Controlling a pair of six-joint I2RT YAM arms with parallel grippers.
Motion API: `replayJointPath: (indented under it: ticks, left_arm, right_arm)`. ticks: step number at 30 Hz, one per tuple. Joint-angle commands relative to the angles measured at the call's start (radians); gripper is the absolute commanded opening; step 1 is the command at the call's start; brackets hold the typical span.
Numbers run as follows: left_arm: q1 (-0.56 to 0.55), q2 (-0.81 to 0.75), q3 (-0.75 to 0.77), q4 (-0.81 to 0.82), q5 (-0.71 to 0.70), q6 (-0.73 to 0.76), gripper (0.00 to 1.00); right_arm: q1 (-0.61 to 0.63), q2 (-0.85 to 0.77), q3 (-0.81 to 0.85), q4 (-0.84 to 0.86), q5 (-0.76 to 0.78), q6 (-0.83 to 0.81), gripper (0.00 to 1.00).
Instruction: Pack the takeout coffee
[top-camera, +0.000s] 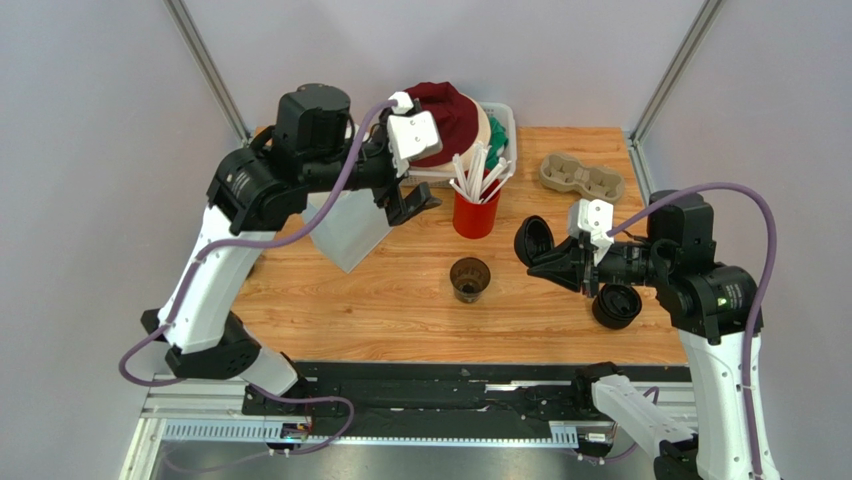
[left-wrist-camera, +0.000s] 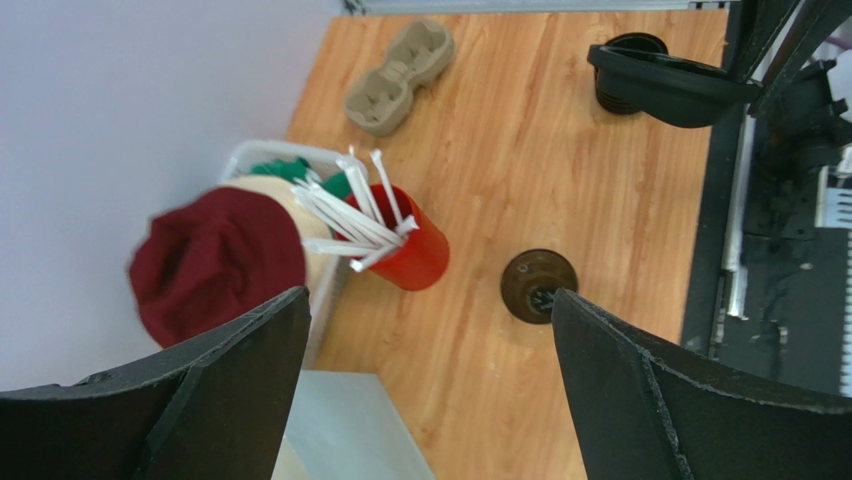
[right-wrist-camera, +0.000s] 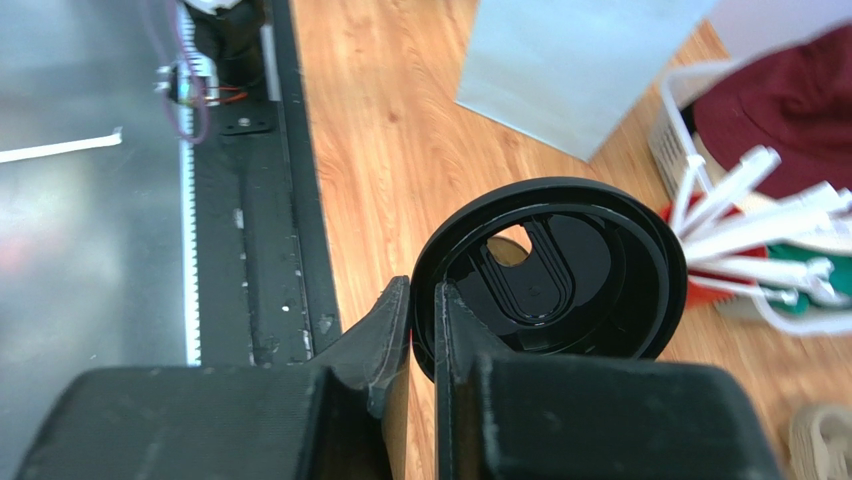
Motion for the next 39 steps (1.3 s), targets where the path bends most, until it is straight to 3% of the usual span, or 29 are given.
replayJointPath:
  ticks: [1,5,9,20,30,39]
  left_arm:
    - [0.031,0.029,0.017,-0.094,0.11,-0.218,0.99]
    - [0.032,0.031,-0.045,-0.002,0.191,-0.3,0.99]
    - [0.033,0.139,0.009,-0.051,0.247,-0.332,0.99]
    - [0.108,0.393,0.141,-0.004,0.401,-0.482,0.97]
    - [0.125,0.51,0.208,0.032,0.445,-0.53,0.94]
    - [0.128,0.567,0.25,0.016,0.419,-0.467,0.95]
  right_arm:
    - [0.004,-0.007,-0.076,0.189,0.21,0.152,0.01]
    - [0.036,-0.017,-0.118,0.183,0.301,0.137,0.02]
    - [0.135,-0.071,-0.203,0.272,0.519,0.155,0.03]
    - [0.401,-0.151,-0.444,0.405,0.907,0.048,0.0]
    - [0.684,-0.204,-0.76,0.804,1.477,-0.264,0.0]
    - [0.832,-0.143,-0.84,1.111,1.703,-0.507,0.0]
